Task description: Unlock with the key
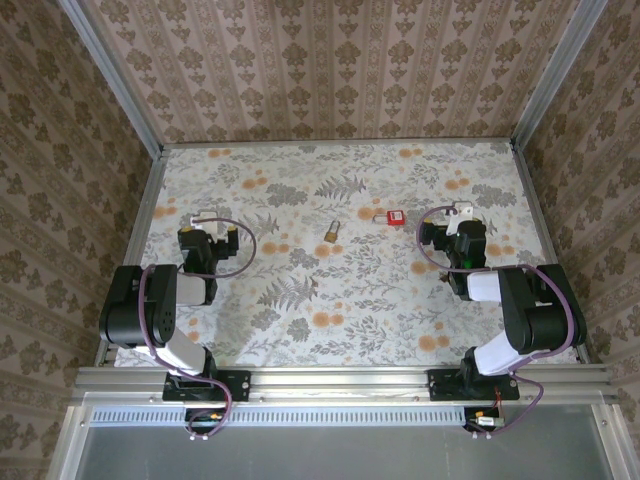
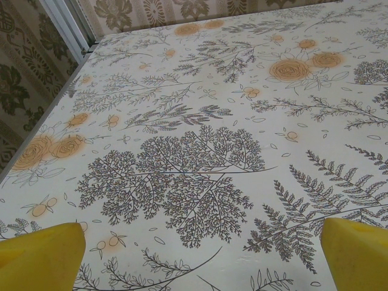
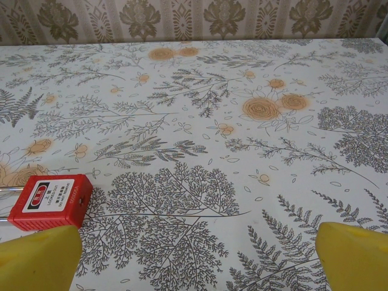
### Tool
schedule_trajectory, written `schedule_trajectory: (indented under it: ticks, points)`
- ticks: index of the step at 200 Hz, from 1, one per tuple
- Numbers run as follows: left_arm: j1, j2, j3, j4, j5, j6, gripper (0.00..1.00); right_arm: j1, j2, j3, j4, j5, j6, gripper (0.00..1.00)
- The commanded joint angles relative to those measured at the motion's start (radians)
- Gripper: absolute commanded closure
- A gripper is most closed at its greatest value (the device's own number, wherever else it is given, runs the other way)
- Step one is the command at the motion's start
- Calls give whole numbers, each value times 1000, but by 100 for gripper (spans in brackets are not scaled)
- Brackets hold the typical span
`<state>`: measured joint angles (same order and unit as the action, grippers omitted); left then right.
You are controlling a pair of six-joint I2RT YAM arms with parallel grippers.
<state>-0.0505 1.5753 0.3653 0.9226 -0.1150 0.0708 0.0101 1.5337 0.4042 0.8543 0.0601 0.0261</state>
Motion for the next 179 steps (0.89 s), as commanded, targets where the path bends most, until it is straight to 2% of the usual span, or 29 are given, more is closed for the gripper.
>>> schedule_trajectory:
  ticks: [1,83,105,121,128,139,153,165,179]
  points:
    - [2,-22,23,3,14,3,0,-9,-4,8,-11,-37,7,0]
    - [12,-22,27,-5,37,-3,0,-9,-6,6,-9,-36,7,0]
    - [4,-24,21,4,40,10,0,22,-11,3,-1,26,-10,0]
    - [-23,-55,2,17,-1,31,0,38,-50,28,-74,62,-19,0]
    - [-46,-95,-10,14,-50,47,0,62,-81,65,-166,111,-28,0]
    - [-110,-183,-4,-61,-142,91,0,102,-126,132,-309,147,-63,0]
    - [-182,-311,59,-245,-191,134,0,155,-183,182,-398,185,-104,0]
    - [-209,-410,165,-480,-166,74,0,191,-236,238,-498,238,-83,0]
    - [-223,-483,340,-775,-159,-59,0,203,-297,362,-749,270,26,0]
